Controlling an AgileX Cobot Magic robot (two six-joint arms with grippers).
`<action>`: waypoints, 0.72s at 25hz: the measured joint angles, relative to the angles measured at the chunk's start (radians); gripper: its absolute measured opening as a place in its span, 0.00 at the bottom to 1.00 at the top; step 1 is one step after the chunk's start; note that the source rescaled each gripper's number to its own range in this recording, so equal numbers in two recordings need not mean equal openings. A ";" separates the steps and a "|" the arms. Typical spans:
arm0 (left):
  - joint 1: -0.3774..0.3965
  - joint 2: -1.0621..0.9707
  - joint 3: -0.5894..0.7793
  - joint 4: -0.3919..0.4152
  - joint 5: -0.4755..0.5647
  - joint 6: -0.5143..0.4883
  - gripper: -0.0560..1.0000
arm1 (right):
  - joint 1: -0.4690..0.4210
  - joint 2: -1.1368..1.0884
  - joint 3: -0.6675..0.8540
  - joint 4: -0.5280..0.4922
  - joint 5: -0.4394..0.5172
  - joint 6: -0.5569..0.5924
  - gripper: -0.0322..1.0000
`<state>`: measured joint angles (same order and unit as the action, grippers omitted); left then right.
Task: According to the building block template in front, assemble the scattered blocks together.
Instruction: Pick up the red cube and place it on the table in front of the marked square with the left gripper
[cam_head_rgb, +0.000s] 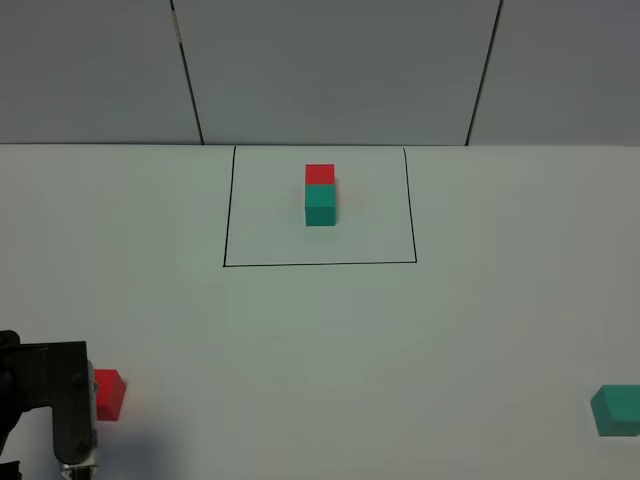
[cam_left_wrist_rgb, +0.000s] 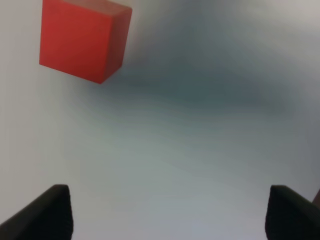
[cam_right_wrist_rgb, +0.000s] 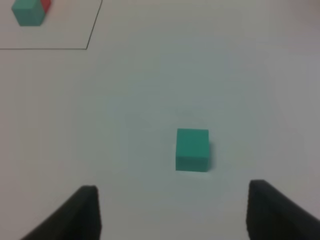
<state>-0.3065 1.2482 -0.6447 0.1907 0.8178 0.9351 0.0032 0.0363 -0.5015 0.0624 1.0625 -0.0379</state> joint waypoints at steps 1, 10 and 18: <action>0.000 0.001 0.000 0.003 0.000 0.005 0.86 | 0.000 0.000 0.000 0.000 0.000 0.000 0.58; 0.000 0.118 -0.013 0.095 0.007 0.052 0.85 | 0.000 0.000 0.000 0.000 0.000 0.000 0.58; 0.091 0.223 -0.075 0.014 -0.023 0.264 0.85 | 0.000 0.000 0.000 0.000 0.000 0.000 0.58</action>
<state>-0.2155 1.4712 -0.7198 0.2042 0.7951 1.1993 0.0032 0.0363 -0.5015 0.0624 1.0625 -0.0379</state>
